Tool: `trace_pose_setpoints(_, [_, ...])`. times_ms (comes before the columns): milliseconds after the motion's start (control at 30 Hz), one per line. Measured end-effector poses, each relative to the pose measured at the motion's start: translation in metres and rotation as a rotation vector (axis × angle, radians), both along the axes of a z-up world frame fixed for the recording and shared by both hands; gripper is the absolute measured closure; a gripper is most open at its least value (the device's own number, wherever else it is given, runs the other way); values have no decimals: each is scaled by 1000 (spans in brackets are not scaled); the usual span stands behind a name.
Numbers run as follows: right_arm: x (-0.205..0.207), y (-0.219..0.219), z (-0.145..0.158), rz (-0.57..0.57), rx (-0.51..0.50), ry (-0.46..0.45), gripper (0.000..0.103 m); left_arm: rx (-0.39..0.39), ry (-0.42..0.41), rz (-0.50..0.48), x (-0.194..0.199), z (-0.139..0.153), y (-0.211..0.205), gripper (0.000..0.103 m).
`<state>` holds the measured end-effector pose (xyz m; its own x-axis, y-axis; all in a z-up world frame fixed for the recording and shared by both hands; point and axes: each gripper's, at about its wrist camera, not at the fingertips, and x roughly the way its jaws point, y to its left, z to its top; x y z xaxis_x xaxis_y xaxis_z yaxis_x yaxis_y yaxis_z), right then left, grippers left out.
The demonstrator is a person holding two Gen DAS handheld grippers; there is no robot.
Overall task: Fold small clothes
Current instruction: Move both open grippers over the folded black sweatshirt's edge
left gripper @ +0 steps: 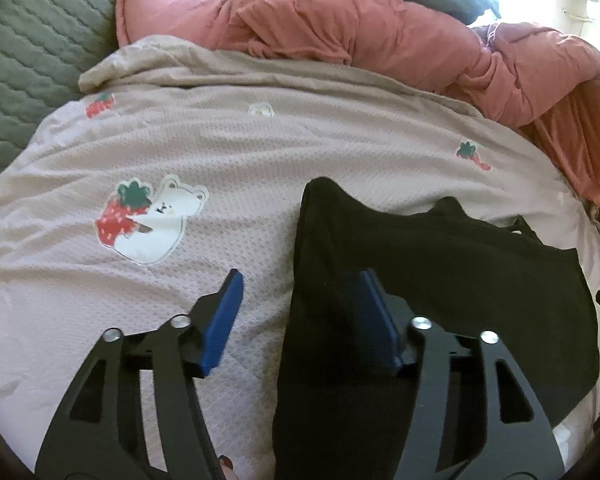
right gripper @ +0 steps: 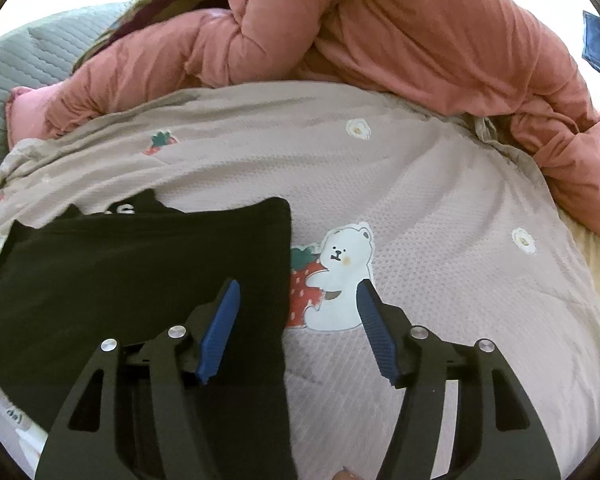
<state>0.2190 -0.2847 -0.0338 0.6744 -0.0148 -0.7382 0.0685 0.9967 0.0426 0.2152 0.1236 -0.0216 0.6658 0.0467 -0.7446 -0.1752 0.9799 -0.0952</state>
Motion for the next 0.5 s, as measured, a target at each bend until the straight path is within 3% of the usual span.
trace_pose_setpoints(333, [-30, 20, 22, 79, 39, -42, 39, 36, -45, -28, -17, 25, -12, 35])
trace_pose_setpoints(500, [-40, 36, 26, 131, 56, -43, 34, -1, -69, -51, -30, 34, -16, 33])
